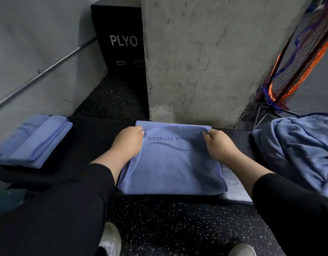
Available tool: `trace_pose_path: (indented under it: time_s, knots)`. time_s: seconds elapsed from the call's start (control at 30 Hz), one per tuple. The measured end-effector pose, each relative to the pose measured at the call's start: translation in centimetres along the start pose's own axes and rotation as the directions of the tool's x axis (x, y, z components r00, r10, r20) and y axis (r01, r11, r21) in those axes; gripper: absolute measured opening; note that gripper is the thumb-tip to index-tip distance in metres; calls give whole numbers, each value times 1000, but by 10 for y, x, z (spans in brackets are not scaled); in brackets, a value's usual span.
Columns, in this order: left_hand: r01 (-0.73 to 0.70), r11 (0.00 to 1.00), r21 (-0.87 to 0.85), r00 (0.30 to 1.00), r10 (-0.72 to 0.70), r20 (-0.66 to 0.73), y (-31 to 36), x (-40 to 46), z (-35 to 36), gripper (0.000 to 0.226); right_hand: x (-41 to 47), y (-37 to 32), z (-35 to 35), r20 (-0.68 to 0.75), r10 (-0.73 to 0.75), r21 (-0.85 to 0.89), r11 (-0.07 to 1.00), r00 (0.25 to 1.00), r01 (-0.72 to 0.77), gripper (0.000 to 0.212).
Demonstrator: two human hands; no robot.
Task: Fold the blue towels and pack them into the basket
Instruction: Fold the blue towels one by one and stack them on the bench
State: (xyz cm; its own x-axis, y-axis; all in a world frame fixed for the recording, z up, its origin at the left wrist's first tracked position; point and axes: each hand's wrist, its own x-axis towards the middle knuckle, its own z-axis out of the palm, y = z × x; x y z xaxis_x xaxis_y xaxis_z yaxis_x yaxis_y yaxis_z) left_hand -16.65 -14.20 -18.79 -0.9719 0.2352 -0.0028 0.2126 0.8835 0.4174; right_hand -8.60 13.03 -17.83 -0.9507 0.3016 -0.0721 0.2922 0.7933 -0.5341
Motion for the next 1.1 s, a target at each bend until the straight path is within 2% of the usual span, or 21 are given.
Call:
trace_pose_path:
  time_s: [0.17,0.33,0.43,0.5,0.57,0.6,0.67,0.73,0.8,0.83,0.9,0.97,1.03,1.1]
  knots:
    - [-7,992,126,998,-2,67,-1,-5,-6,27,-12,-6,-10,85,-39,-119,992,996,49,43]
    - [-47,986,161,968,6,251,-8,-26,-19,35,-35,-5,-28,320,38,-164,986,947,16,36]
    - [-160,948,274,926,48,375,-11,-44,-26,33,-52,7,-35,466,53,-28,999,883,-45,31]
    - [-184,942,281,921,65,385,-11,-55,-30,34,-60,16,-36,469,38,126,986,882,-109,33]
    - [-156,966,207,926,70,372,-12,-60,-37,34,-65,23,-39,455,1,272,952,891,-140,35]
    - [-119,986,116,927,69,368,-12,-59,-42,34,-65,26,-39,453,-22,364,917,891,-163,32]
    - [-56,987,-149,936,104,335,-8,-58,-54,34,-64,29,-43,464,-65,570,785,883,-242,24]
    - [-18,941,-338,953,119,280,-2,-55,-65,31,-61,25,-46,430,-60,702,650,901,-292,17]
    - [1,923,-385,983,71,172,2,-47,-71,32,-53,13,-46,337,-22,774,576,941,-263,19]
    - [-11,934,-357,995,45,86,3,-42,-72,34,-49,6,-46,266,5,779,588,964,-218,23]
    - [-16,965,-262,998,-3,-69,4,-31,-69,37,-36,-5,-43,74,59,673,733,996,-93,29]
    - [13,976,-215,992,-40,-123,1,-21,-59,39,-21,-9,-35,-74,17,431,902,997,17,30]
    - [34,979,-200,994,-55,-98,-5,-14,-45,34,-11,-10,-26,-86,-48,227,972,995,67,26]
    - [37,989,-147,998,-43,-43,-13,-11,-30,30,-5,-5,-14,-28,-65,82,994,997,67,27]
